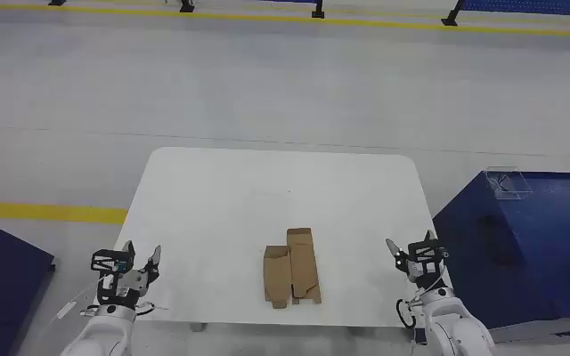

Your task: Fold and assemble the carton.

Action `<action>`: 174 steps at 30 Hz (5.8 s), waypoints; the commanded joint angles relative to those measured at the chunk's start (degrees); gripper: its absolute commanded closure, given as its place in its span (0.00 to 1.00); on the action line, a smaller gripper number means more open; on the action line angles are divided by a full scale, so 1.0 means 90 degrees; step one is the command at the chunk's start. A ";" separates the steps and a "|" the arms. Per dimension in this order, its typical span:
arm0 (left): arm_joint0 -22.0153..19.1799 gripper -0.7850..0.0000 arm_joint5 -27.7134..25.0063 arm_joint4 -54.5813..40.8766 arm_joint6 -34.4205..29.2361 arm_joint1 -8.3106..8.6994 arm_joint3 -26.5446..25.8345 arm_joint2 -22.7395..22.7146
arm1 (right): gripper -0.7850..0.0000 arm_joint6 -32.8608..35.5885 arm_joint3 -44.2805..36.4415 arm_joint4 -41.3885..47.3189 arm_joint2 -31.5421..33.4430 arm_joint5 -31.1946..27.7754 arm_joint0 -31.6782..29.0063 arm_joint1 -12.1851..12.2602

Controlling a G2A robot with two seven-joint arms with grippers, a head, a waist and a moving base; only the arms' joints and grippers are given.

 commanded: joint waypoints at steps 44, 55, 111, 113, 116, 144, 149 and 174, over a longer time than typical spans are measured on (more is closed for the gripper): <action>-0.4526 1.00 -0.1753 -0.8150 -0.5966 -0.0633 0.4287 0.3978 | 0.00 0.0000 0.0000 0.0000 0.0000 0.0000 0.0000 0.0000; -0.4546 1.00 -0.1986 -0.9247 -0.6609 -0.0618 0.4209 0.3804 | 0.00 0.0000 0.0000 0.0000 0.0000 0.0000 0.0000 0.0000; -0.4206 0.00 -0.2413 -1.1601 -0.7630 -0.0542 0.3664 0.3875 | 1.00 0.9509 0.4035 1.1666 -0.1949 -0.2077 0.3904 0.0329; -0.4207 0.00 -0.2410 -1.1664 -0.7656 -0.0526 0.3705 0.3812 | 1.00 0.9495 0.4018 1.1644 -0.1950 -0.2092 0.3893 0.0333; -0.4159 0.00 -0.2422 -1.1659 -0.7607 -0.0445 0.3805 0.3516 | 1.00 0.9495 0.4018 1.1644 -0.1950 -0.2092 0.3893 0.0333; -0.3921 0.00 -0.2442 -1.1528 -0.7468 -0.0189 0.4162 0.2614 | 1.00 0.7609 -0.0205 1.2022 -0.0324 -0.3977 0.3364 0.0538; -0.3921 0.00 -0.2442 -1.1528 -0.7468 -0.0189 0.4162 0.2614 | 1.00 0.7440 -0.0497 1.2086 -0.0662 -0.3982 0.3417 0.0515; -0.3921 0.00 -0.2442 -1.1528 -0.7468 -0.0189 0.4162 0.2614 | 1.00 0.8841 0.0939 2.1409 -0.5121 0.2404 0.3970 -0.0459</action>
